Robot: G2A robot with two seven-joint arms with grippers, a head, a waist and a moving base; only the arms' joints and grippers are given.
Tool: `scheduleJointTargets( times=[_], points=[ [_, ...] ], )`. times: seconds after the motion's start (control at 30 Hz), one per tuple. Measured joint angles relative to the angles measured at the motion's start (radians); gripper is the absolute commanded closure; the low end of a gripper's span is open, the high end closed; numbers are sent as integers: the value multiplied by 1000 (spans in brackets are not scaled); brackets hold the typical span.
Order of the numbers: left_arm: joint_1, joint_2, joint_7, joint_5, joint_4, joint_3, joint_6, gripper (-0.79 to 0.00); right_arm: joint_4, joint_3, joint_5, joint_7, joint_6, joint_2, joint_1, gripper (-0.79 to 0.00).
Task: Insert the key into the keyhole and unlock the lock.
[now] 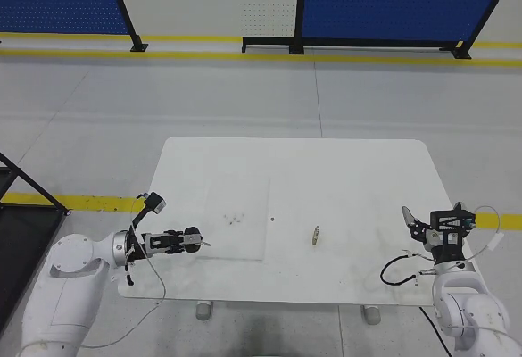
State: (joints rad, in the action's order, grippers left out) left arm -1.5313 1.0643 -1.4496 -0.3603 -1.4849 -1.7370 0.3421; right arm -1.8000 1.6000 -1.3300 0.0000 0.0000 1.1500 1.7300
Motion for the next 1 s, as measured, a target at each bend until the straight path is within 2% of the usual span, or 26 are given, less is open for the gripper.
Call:
scheduleJointTargets(
  times=[0.13,0.33,0.5,0.83,1.0],
  points=[
    [12,-6,-42,-103,33,-9,-12,0,0,0,0,0,0,0,0,-785],
    [27,-20,-85,-213,33,-8,-56,0,0,0,0,0,0,0,0,-785],
    [30,-33,-86,-273,18,9,-58,0,0,0,0,0,0,0,0,-785],
    [30,-33,-86,-275,17,9,-58,0,2,-3,3,4,-5,0,1,-785],
    [30,-33,-86,-275,17,9,-58,0,-12,-69,-11,160,-64,3,-15,-785]
  ],
)
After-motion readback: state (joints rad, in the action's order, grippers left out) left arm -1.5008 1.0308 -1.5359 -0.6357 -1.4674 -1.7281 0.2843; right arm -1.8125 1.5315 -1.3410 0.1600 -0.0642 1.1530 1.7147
